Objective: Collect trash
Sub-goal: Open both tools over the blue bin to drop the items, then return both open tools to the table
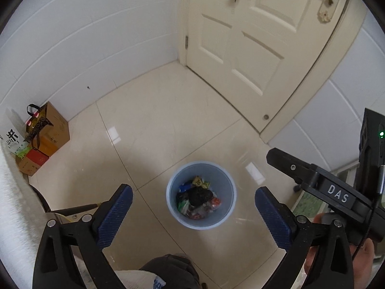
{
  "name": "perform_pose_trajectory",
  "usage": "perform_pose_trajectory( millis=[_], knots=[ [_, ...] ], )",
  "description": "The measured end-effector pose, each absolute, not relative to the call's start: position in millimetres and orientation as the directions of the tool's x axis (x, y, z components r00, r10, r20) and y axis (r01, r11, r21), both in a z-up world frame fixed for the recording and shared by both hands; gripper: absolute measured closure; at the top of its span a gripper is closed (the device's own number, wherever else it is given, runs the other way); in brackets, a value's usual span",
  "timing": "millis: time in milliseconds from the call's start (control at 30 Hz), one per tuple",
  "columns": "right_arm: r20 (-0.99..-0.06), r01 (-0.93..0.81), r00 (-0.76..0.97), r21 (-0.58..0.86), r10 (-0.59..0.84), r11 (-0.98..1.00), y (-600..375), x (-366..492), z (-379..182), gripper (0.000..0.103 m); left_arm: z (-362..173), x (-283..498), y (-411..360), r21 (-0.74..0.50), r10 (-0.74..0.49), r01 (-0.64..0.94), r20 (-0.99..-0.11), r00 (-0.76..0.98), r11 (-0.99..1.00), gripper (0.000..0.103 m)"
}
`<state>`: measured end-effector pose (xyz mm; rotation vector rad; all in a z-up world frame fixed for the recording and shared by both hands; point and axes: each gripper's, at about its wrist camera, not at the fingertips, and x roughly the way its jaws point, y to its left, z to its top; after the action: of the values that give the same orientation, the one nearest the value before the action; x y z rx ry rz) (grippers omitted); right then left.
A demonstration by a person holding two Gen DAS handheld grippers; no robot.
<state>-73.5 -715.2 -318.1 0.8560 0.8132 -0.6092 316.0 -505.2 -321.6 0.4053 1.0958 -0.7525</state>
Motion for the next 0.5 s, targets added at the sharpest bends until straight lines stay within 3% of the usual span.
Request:
perform_pose_trajectory(
  millis=[233, 500],
  knots=[
    [-0.804, 0.736, 0.565, 0.389, -0.186, 0.554, -696, -76, -288, 0.0, -289, 289, -478, -0.069, -0.386, 0.712, -0.875, 0.294, 0.699, 0.001],
    [-0.746, 0.684, 0.624, 0.377, -0.232, 0.624, -657, -72, -227, 0.0, -225, 261, -396, -0.1, -0.461, 0.677, -0.803, 0.378, 0.729, 0.001]
  ],
)
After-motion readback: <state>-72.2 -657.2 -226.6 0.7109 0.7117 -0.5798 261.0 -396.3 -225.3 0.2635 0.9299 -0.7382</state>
